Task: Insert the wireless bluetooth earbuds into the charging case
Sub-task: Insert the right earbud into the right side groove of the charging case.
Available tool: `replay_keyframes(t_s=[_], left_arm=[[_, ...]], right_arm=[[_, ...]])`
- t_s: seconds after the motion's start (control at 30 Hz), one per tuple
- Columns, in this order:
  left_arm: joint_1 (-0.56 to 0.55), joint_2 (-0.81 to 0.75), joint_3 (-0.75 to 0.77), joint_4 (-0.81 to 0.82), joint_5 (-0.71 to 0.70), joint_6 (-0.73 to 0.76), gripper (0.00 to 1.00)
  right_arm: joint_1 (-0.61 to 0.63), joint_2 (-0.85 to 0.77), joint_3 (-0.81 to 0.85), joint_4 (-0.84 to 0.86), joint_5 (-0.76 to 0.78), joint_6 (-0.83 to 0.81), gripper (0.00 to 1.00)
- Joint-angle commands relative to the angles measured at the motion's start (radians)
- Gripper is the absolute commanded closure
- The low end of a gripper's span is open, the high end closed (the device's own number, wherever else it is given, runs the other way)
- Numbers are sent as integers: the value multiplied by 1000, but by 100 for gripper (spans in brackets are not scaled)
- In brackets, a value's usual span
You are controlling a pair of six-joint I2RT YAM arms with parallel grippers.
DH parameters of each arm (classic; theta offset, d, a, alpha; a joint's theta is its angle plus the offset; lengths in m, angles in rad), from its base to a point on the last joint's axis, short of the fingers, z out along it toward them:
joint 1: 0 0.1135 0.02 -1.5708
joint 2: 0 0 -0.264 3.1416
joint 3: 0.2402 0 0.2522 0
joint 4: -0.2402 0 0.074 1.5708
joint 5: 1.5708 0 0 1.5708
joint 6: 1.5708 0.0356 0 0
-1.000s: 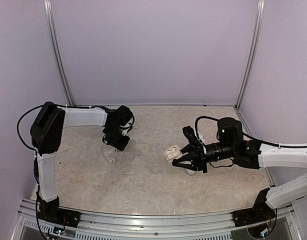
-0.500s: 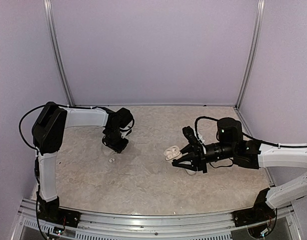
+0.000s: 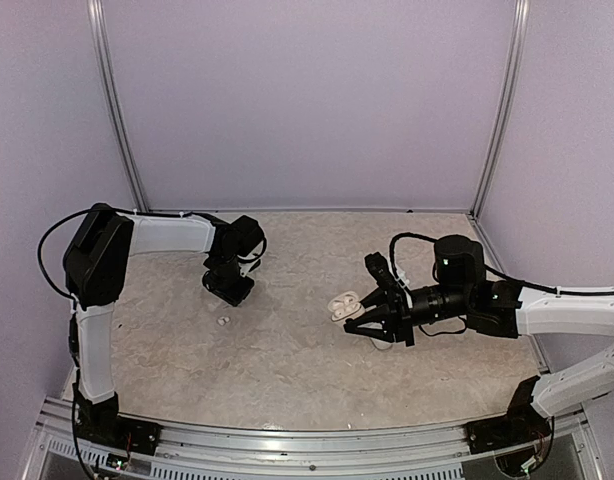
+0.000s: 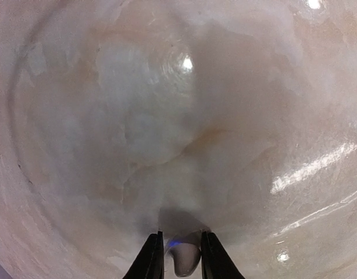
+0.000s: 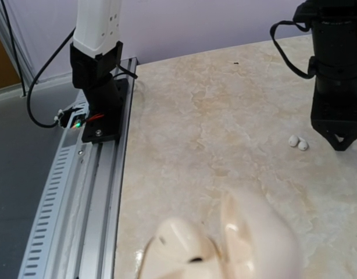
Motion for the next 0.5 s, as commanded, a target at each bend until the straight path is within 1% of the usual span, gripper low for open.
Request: replay_keyframes(t_s=[0.0,0.17,0.47], left_arm=[[4,22,-6,-34,-7,13,74],[4,18,-16,-44,-7,17,70],[10,4,-37,-51,11,36,72]], right_arm=[[-9,-2,18,-10,-14,-9,100],[-10,-1,19,-9,-16,-8,100],[-10,-3,19,-12,-17,-8,100]])
